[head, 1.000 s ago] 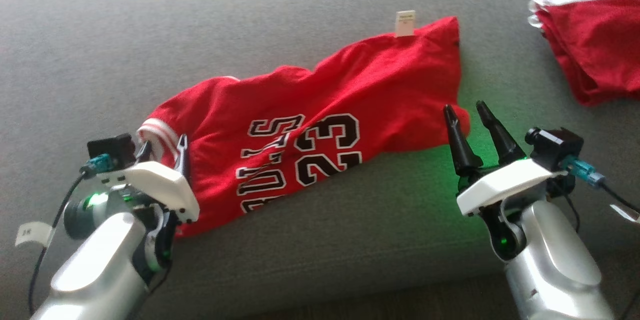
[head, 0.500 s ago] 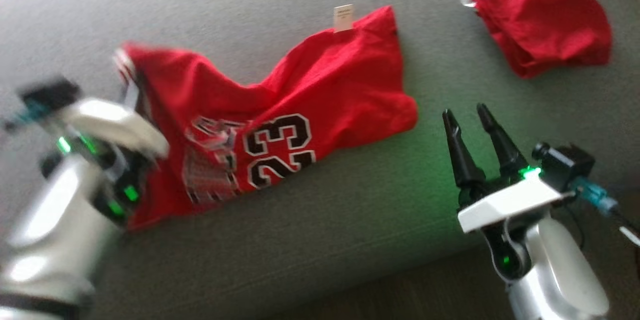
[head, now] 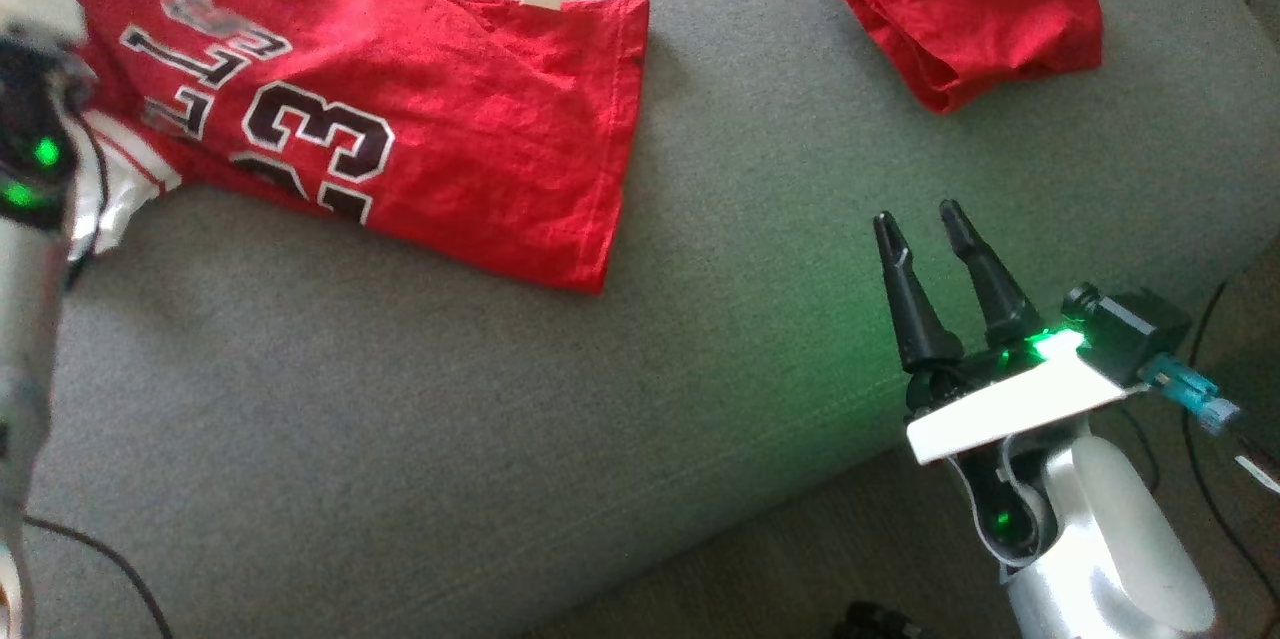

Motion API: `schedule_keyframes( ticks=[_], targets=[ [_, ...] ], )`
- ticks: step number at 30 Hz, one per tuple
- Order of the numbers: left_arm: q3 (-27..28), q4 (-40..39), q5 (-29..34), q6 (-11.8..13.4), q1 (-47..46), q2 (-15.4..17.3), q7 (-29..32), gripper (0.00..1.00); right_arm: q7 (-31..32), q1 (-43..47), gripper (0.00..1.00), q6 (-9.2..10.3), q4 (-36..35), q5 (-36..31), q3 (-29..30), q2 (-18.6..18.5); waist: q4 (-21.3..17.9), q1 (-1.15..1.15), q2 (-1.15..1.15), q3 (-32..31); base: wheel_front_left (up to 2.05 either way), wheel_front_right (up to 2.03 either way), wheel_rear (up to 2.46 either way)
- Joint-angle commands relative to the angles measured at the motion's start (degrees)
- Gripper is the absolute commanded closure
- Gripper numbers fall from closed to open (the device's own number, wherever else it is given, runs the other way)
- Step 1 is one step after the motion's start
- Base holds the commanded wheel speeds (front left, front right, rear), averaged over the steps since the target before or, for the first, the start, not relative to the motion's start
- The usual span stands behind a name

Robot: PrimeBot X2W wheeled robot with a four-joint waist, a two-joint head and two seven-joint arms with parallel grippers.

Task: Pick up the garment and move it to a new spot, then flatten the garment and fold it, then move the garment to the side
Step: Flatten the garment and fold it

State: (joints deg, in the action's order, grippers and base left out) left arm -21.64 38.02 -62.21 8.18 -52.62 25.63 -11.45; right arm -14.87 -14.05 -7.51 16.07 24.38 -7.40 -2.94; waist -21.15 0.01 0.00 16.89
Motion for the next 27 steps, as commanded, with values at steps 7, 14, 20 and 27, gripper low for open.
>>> schedule_keyframes(
  ticks=[7, 14, 20, 27],
  targets=[
    [-1.3, -6.2, 7.3, -0.5, 10.8, 2.6, -3.3, 0.00, -0.1, 1.8, 0.00, 0.02, -2.1, -0.3, 0.6, 0.1, 1.7, -0.01, 0.00, -1.7, 0.00, 0.00, 0.00],
    [-10.5, -18.8, 11.7, 0.8, 24.0, -2.7, -2.5, 0.00, -0.1, 2.9, 0.00, 0.02, -2.8, -1.1, 1.7, 0.1, 5.0, -0.01, 0.00, -2.3, 0.00, 0.00, 0.00],
    [-16.8, -18.0, 18.3, 3.1, 18.5, -6.2, -0.5, 0.00, -0.1, 1.6, 0.00, 0.02, -3.2, -1.2, 0.2, 0.1, 4.5, -0.01, 0.00, -1.1, 0.00, 0.00, 0.00],
    [-21.2, -6.5, 20.4, 2.6, 8.7, -12.1, 6.5, 0.00, -0.1, 1.3, 0.00, 0.02, -3.4, -0.6, -0.2, 0.1, 0.3, -0.01, 0.00, 0.7, 0.00, 0.00, 0.00]
  ],
)
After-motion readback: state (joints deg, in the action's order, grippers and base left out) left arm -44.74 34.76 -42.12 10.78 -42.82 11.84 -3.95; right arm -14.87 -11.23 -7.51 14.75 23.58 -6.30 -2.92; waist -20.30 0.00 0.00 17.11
